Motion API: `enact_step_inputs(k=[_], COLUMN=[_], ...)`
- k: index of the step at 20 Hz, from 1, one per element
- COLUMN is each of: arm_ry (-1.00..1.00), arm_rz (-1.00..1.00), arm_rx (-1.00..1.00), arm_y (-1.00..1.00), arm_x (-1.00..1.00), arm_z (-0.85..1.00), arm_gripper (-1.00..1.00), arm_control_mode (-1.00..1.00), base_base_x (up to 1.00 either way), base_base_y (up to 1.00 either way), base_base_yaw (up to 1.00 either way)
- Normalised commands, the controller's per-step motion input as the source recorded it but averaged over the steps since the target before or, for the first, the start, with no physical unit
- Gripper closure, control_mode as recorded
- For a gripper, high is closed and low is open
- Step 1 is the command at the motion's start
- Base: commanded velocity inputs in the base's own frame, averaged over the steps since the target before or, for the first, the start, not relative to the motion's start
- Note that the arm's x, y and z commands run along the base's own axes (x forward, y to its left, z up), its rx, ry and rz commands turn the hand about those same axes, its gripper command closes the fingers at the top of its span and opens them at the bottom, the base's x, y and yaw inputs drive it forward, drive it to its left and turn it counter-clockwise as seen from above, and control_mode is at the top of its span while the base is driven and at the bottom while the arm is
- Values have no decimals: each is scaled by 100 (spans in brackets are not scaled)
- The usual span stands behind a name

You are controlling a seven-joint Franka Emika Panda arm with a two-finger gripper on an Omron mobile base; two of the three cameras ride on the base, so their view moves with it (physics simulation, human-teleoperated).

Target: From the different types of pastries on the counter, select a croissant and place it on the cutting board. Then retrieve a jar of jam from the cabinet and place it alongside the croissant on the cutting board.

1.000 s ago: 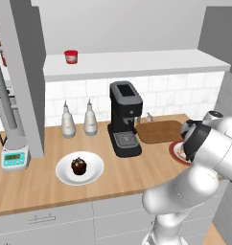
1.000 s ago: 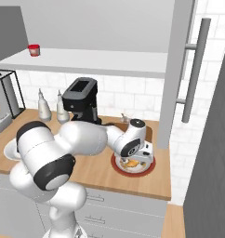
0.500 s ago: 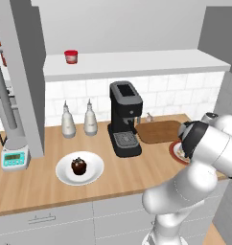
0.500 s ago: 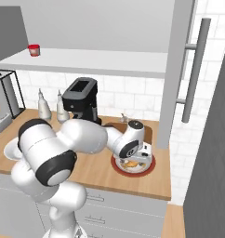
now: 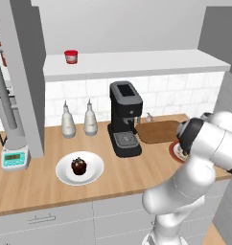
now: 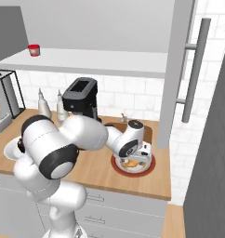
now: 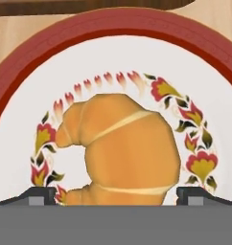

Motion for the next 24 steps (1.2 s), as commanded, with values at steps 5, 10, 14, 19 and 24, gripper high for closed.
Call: enact_step_inputs(k=[5,10,14,19,24], arm_ry=[0,1,4,-1,-10], arm_rz=[0,0,1,2,8], arm_rx=[0,0,0,0,0], arm_y=[-1,-6,0,0,26], arm_x=[14,3,0,0,30], arm_z=[-11,-22,-27,45,62], arm_gripper=[-100,-100,100,100,100], arm_control_mode=[-100,-100,-100,-100,-100], base_base_x=[0,0,0,0,0], base_base_y=[0,0,0,0,0], base_base_yaw=[0,0,0,0,0])
